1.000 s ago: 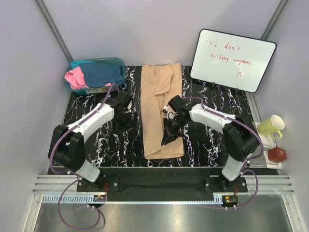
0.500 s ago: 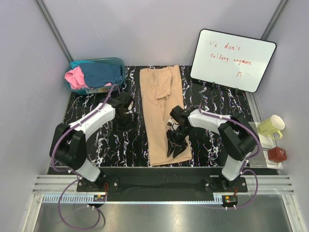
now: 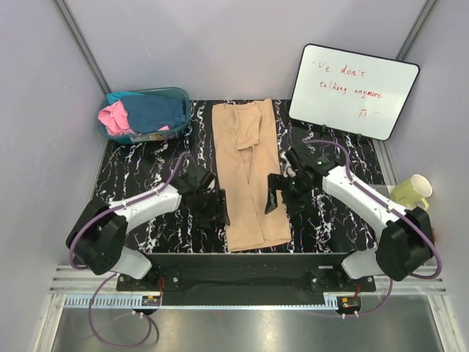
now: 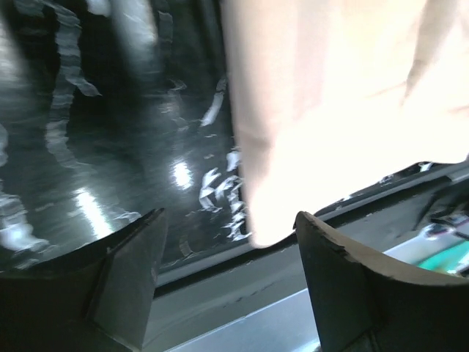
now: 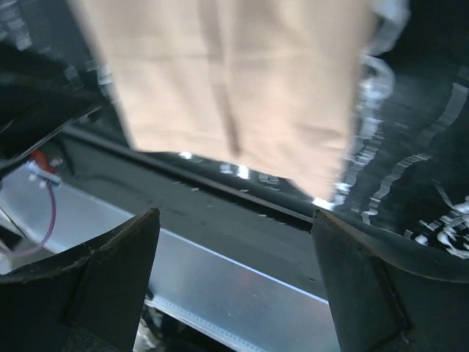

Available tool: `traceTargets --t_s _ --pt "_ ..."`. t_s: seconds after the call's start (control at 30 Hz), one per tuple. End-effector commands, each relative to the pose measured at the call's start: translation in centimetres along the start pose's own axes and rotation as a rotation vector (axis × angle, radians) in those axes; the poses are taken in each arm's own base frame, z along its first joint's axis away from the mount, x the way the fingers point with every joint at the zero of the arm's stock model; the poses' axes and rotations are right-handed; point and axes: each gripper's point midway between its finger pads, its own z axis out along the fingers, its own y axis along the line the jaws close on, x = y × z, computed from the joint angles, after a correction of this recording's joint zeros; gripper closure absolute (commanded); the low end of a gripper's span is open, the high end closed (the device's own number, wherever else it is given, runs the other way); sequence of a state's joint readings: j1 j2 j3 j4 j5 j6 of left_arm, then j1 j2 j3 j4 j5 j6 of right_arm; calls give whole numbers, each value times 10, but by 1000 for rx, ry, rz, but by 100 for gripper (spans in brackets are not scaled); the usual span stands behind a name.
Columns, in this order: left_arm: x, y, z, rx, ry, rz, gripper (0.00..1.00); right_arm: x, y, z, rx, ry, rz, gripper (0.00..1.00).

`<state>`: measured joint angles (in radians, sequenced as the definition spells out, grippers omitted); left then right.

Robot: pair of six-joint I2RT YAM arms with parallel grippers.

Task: Fold and stack the t-shirts
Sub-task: Rotate the tshirt 90 degrees, then grab the bottom of the folded rectangular tshirt with both arms

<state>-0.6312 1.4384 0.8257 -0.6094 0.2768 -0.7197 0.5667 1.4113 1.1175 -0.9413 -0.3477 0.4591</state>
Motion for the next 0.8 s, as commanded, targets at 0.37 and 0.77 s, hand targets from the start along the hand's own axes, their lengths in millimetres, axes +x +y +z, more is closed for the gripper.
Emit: traceTargets --t_s 0.37,0.77 --pt "43 -69 58 144 101 -103 40 33 -81 54 118 159 409 18" --pt "53 -27 26 -34 25 -117 28 58 -90 69 129 218 475 41"
